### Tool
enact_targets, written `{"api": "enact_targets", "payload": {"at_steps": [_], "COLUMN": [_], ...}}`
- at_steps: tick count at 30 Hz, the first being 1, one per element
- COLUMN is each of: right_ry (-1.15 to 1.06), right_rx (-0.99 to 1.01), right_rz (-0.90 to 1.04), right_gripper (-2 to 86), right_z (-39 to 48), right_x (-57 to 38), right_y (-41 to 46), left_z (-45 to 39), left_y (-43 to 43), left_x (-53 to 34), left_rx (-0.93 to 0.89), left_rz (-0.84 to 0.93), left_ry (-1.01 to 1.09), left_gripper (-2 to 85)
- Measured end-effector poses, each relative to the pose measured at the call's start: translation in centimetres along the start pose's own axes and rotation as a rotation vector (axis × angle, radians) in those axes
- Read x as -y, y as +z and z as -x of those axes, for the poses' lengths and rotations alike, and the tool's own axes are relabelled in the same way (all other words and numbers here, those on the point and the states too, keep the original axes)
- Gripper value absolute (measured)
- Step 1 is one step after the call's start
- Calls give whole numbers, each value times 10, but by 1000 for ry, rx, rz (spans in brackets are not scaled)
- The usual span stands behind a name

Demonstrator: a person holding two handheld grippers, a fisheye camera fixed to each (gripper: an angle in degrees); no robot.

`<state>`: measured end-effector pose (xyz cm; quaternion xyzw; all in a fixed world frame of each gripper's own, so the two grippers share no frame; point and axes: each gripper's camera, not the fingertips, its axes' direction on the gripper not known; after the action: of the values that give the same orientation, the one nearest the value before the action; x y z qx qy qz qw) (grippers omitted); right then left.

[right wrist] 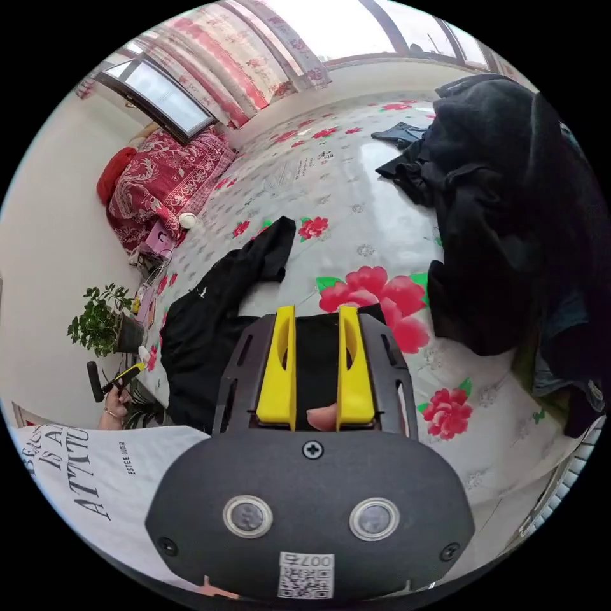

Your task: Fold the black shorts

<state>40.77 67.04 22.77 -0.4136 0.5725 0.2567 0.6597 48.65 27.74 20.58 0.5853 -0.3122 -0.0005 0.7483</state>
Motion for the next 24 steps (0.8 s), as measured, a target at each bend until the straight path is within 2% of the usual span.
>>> {"api": "enact_targets", "payload": {"at_steps": [4,7,12,15,17,18,20,22,24], "right_ry": [-70,-32,45,49,-19,-122,-291,-511,-611], "right_rx": [104,170,159,167,177,218,332,453,476], "right_rz": [41,101,207,232,231,183,112,26,38], "right_gripper": [82,85,72,30,13,8,4,3,4], "right_z": [40,56,62,64,77,92,117,140,142], "right_x": [100,157,207,221,222,218,201,159,125], "right_y": [72,132,223,262,269,260,234,183,155], "left_z": [22,30,27,28,38,41,48,49,48], "left_y": [30,60,110,131,134,134,132,133,136], "left_x": [80,127,169,177,176,176,172,172,173], "left_rx": [-3,29,102,101,73,66,86,100,101], "left_rz": [-36,0,121,155,124,117,96,87,92], "left_ry": [-112,-139,-132,-124,-153,-160,-185,-173,-157], "left_gripper": [83,94,92,81,62,55,2,-5,-8]}}
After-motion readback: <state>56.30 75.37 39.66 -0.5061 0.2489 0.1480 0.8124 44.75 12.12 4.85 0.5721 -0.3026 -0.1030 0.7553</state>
